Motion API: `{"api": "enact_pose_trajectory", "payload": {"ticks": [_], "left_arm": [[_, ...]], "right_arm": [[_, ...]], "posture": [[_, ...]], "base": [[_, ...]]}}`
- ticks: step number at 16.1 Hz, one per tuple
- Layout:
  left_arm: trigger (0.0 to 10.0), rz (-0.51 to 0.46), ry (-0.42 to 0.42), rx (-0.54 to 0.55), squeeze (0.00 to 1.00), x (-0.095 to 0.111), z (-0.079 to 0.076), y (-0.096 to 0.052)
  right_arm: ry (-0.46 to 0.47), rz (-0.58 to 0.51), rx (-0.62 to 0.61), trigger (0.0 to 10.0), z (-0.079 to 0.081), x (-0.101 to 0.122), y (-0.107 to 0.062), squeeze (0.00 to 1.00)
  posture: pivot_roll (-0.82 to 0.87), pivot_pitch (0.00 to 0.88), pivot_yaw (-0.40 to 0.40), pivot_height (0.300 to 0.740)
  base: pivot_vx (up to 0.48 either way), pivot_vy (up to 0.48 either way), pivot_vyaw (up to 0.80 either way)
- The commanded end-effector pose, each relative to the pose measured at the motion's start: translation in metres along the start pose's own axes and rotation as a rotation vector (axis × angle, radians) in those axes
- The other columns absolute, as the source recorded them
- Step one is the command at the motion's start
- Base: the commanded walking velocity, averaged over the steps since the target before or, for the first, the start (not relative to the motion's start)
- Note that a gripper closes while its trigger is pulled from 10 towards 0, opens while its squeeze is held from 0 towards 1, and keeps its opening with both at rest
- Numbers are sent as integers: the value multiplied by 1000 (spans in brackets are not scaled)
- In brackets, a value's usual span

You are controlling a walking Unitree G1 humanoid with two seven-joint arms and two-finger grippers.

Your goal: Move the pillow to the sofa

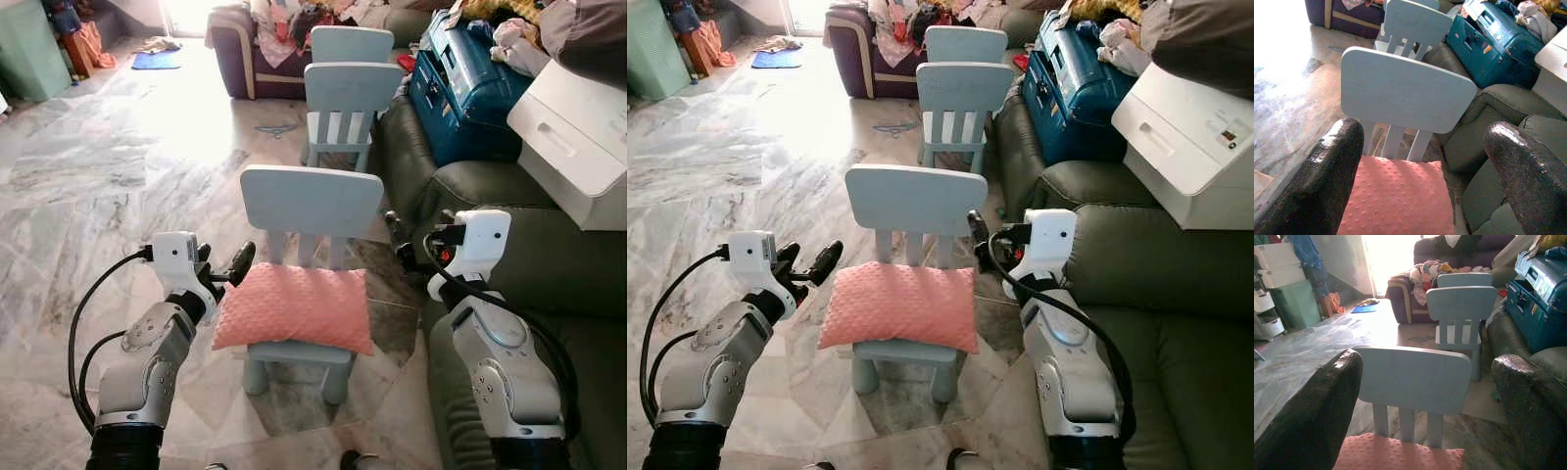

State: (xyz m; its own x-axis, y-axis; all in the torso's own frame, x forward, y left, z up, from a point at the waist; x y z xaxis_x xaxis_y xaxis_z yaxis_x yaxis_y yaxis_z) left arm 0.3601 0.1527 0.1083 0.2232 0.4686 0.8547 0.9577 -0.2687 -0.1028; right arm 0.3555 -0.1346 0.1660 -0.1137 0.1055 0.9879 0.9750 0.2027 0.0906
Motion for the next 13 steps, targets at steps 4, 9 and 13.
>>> {"api": "enact_pose_trajectory", "payload": {"ticks": [4, 9, 13], "left_arm": [[10000, -7, 5, -10, 0, 4, -2, 0], [10000, -2, 4, -12, 0, 3, -3, 0], [10000, 2, 5, -11, 0, 1, -3, -1]], "right_arm": [[-9, -15, -4, 10000, -1, 5, 1, 0], [-6, -13, -4, 10000, -1, 4, 1, 0], [-7, -13, -4, 10000, -1, 4, 0, 0]], "posture": [[-127, 121, -16, 740], [-128, 123, -16, 740], [-128, 124, -16, 740]], "base": [[0, 0, 0], [0, 0, 0], [0, 0, 0]]}}
Point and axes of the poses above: a point about 5 cm out from each wrist's last joint towards the gripper, its own y axis pointing out of the wrist towards the gripper, its own x axis along the axis of the wrist's last joint, z = x × y, the point moved 6 cm from there along y, pointing out of the wrist towards the gripper, and after that the axes turned 14 degrees about -y, right-handed, at the moved point
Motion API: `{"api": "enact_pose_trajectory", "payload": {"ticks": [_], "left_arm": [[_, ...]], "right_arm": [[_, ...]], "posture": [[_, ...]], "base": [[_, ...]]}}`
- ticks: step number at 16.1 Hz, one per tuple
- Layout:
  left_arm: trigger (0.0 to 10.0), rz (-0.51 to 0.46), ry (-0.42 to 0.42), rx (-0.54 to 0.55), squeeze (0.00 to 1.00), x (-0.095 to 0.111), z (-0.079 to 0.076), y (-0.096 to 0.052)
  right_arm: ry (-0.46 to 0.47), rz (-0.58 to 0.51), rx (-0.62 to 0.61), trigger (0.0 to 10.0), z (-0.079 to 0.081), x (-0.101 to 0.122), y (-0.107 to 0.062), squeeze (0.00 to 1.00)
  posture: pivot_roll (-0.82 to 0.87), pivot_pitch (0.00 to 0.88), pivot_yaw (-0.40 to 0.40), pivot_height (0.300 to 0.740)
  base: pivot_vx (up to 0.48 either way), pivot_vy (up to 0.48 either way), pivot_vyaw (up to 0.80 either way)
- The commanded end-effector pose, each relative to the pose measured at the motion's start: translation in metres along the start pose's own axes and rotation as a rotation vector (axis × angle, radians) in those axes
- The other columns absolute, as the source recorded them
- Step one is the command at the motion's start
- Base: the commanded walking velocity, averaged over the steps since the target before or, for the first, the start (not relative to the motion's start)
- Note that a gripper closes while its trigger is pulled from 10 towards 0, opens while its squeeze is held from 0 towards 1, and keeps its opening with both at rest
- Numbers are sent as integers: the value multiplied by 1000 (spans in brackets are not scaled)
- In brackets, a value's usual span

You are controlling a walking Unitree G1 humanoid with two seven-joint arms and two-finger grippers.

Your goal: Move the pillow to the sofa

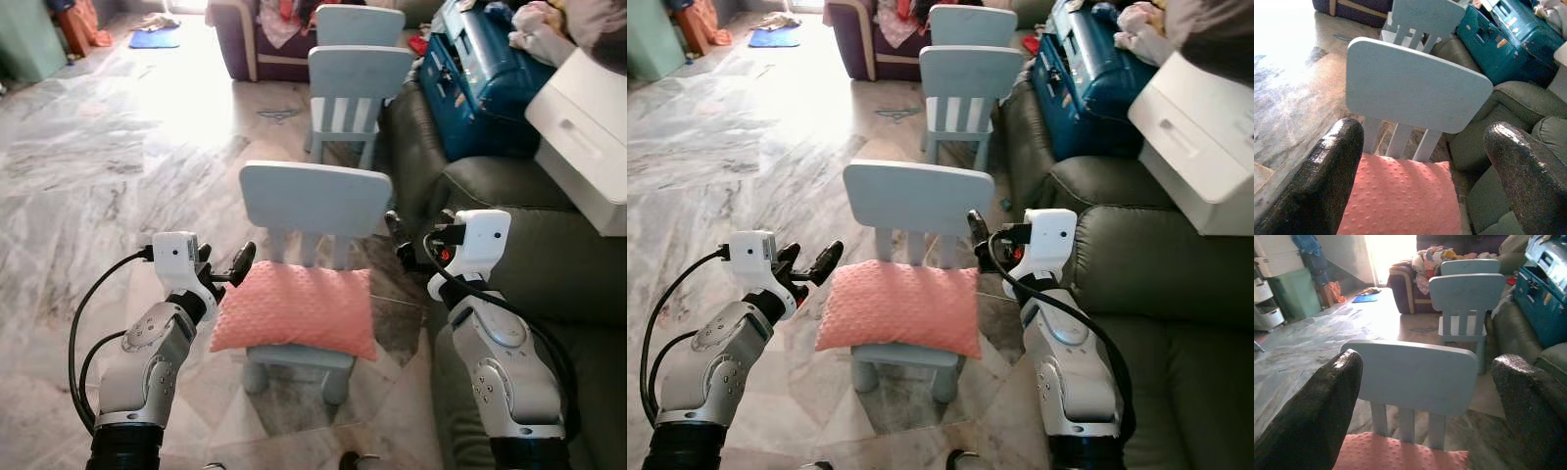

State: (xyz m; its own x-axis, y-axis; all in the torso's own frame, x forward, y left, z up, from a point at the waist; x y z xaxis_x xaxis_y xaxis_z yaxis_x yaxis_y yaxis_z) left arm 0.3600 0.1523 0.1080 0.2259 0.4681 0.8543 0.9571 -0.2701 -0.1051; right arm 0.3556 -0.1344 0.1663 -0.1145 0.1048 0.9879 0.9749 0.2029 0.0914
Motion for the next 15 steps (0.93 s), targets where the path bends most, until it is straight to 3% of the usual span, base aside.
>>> {"api": "enact_pose_trajectory", "payload": {"ticks": [1, 4, 8, 10, 12, 13, 15], "left_arm": [[10000, 0, 7, -11, 0, 2, -3, -1], [10000, -6, 8, -5, 0, 3, -2, -1], [10000, -86, 97, 109, 0, 24, 15, -3], [10000, -229, 151, 192, 0, 55, 25, -15], [10000, -270, 195, 207, 0, 65, 28, -23], [10000, -263, 233, 210, 0, 65, 31, -26], [10000, -172, 263, 135, 0, 42, 28, -34]], "right_arm": [[-7, -12, -4, 10000, -1, 4, 0, 0], [-7, -13, -4, 10000, -1, 4, 0, 0], [-5, -33, -15, 10000, -4, 9, -2, 0], [-27, -33, -28, 10000, -11, 10, -8, 0], [-59, -27, -38, 10000, -18, 9, -16, 0], [-84, -11, -36, 10000, -20, 6, -20, 0], [-93, 40, -56, 10000, -24, -5, -32, 0]], "posture": [[-129, 125, -16, 740], [-130, 125, -15, 740], [-129, 131, -19, 740], [-128, 136, -20, 740], [-131, 138, -19, 740], [-135, 139, -17, 740], [-140, 134, -8, 740]], "base": [[0, 0, 0], [0, 0, 0], [0, 0, 0], [0, 0, 0], [0, 0, 0], [0, 0, 0], [0, 0, 0]]}}
Point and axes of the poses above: a point about 5 cm out from each wrist's last joint towards the gripper, its own y axis pointing out of the wrist towards the gripper, its own x axis along the axis of the wrist's last joint, z = x × y, the point moved 6 cm from there along y, pointing out of the wrist towards the gripper, and after that the axes turned 14 degrees about -y, right-handed, at the moved point
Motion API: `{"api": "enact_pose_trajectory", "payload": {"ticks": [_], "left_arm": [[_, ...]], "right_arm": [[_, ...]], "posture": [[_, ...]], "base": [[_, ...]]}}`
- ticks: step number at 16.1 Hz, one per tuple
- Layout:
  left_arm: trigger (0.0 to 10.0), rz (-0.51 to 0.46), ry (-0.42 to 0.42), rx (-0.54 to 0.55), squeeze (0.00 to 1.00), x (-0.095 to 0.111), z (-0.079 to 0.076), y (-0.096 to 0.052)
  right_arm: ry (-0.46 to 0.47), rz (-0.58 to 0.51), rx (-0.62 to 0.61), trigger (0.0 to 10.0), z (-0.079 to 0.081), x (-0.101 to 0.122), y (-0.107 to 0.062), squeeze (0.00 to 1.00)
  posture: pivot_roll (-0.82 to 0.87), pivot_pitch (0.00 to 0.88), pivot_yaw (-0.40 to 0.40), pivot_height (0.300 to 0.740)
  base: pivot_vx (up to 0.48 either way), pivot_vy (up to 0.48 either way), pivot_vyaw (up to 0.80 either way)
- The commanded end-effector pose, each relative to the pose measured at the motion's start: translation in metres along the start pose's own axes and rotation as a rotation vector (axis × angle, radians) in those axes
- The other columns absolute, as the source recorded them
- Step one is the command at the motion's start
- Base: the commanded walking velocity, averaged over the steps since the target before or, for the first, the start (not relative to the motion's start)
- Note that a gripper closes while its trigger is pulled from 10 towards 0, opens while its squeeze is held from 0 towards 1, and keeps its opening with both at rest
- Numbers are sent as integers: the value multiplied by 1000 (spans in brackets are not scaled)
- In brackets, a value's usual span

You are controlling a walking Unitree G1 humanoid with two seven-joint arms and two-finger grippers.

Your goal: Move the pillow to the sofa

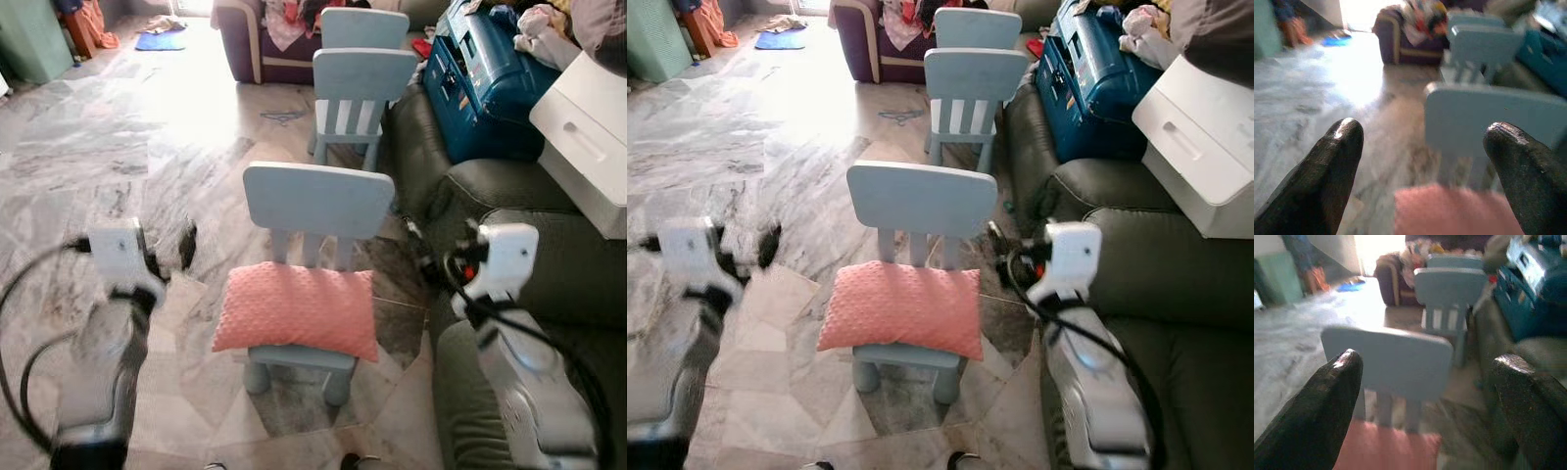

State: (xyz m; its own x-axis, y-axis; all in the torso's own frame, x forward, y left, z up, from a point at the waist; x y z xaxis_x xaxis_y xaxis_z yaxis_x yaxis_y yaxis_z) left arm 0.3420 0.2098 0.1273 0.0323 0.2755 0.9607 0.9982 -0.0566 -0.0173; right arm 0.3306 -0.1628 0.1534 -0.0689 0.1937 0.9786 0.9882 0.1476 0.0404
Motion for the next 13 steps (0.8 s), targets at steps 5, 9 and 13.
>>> {"api": "enact_pose_trajectory", "payload": {"ticks": [5, 9, 13], "left_arm": [[10000, 198, 30, -180, 0, -46, -37, -32], [10000, 170, -12, -130, 0, -41, -24, -35], [10000, 156, -17, -161, 0, -34, -30, -29]], "right_arm": [[-34, 23, -67, 10000, -15, -5, -19, 0], [-15, 78, -100, 10000, -20, -21, -38, 0], [-11, 60, -79, 10000, -15, -15, -31, 0]], "posture": [[-129, 132, -5, 740], [-132, 130, -7, 740], [-136, 125, -10, 740]], "base": [[0, 0, 0], [0, 0, 0], [0, 0, 0]]}}
Point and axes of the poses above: a point about 5 cm out from each wrist's last joint towards the gripper, its own y axis pointing out of the wrist towards the gripper, its own x axis along the axis of the wrist's last joint, z = x × y, the point moved 6 cm from there along y, pointing out of the wrist towards the gripper, and after that the axes turned 14 degrees about -y, right-handed, at the moved point
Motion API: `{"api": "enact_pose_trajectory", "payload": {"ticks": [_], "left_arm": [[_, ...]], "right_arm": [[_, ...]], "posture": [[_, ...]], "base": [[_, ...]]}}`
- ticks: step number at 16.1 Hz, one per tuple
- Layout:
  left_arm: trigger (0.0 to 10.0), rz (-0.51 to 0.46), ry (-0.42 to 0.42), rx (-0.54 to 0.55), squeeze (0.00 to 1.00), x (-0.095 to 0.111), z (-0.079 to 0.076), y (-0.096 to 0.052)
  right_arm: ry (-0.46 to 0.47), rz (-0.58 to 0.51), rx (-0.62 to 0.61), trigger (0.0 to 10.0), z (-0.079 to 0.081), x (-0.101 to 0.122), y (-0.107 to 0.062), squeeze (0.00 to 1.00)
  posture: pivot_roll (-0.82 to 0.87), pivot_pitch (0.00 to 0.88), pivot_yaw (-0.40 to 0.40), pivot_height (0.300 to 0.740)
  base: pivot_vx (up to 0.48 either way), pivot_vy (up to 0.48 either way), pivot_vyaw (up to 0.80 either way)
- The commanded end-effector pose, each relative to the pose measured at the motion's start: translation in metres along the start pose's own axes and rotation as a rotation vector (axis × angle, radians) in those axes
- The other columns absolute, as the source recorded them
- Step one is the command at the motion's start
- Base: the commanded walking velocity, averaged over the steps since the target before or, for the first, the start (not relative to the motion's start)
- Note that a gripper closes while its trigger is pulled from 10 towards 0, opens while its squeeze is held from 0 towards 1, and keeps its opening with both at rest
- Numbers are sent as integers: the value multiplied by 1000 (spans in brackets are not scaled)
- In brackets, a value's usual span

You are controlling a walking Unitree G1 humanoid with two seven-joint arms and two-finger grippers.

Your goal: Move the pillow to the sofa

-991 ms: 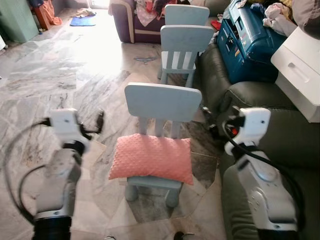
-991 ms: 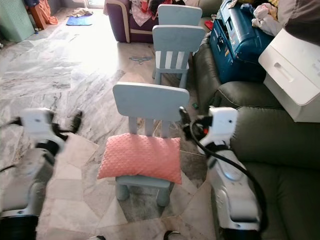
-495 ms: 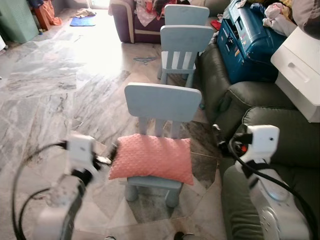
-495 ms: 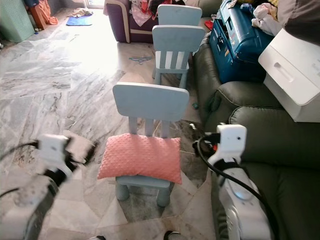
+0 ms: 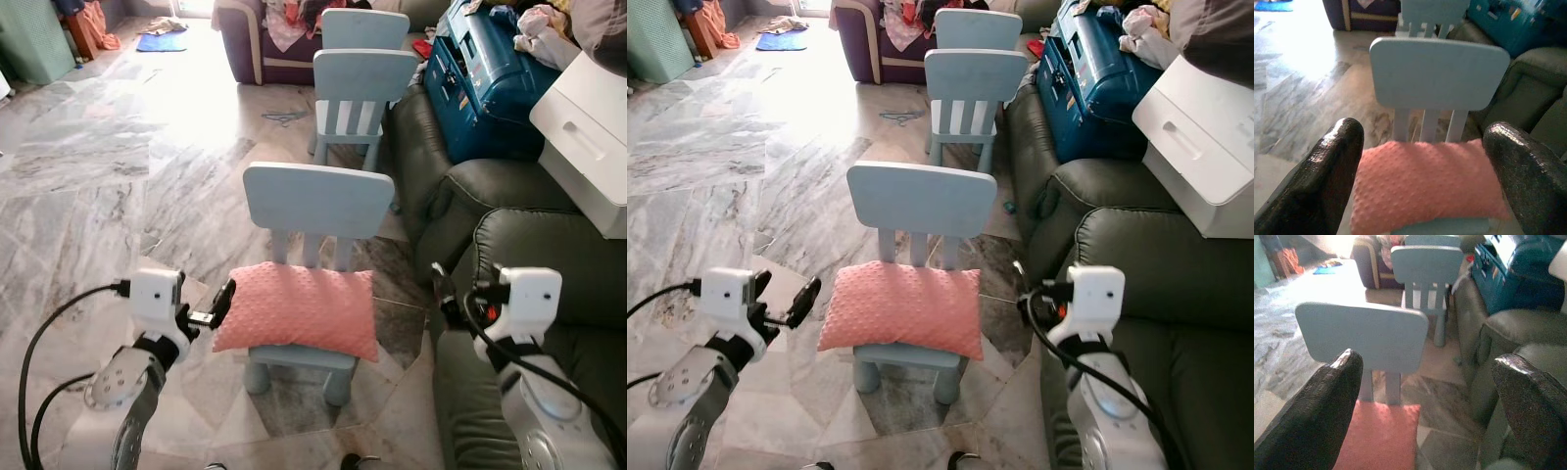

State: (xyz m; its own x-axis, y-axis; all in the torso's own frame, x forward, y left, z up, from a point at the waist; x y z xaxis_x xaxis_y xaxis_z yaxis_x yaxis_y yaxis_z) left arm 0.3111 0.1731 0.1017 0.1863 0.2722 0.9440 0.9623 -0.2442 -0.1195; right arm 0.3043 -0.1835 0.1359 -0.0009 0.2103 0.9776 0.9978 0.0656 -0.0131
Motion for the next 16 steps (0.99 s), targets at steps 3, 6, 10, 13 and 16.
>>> {"api": "enact_pose_trajectory", "payload": {"ticks": [3, 6, 10, 13, 16], "left_arm": [[10000, -7, -44, -30, 0, 4, -5, -3], [10000, -20, -62, -39, 0, 6, -6, -4], [10000, -17, -63, -39, 0, 7, -6, -3], [10000, -12, -67, -42, 0, 6, -6, -3], [10000, -10, -72, -44, 0, 6, -7, -4]], "right_arm": [[6, -24, -1, 10000, 1, 9, 1, 0], [10, -30, 8, 10000, 4, 12, 2, 0], [13, -27, 12, 10000, 6, 11, 1, 0], [14, -29, 15, 10000, 7, 12, 2, 0], [15, -30, 17, 10000, 8, 13, 3, 0]], "posture": [[-132, 127, -12, 740], [-133, 131, -11, 740], [-133, 133, -9, 740], [-131, 134, -9, 740], [-132, 136, -9, 740]], "base": [[0, 0, 0], [192, 0, 0], [300, 0, 0], [301, 0, 0], [299, 0, 0]]}}
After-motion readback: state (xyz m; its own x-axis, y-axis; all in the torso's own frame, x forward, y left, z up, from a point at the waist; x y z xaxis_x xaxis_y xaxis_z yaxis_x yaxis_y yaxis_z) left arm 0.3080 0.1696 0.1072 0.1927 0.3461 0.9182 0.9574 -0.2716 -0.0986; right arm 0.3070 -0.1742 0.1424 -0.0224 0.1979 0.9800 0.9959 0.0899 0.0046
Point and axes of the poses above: a point about 5 cm out from each wrist's last joint towards the gripper, its own y axis pointing out of the wrist towards the gripper, its own x axis along the axis of the wrist's last joint, z = x × y, the point moved 6 cm from there along y, pointing out of the wrist towards the gripper, and after that the axes turned 14 degrees about -y, right-handed, at the moved point
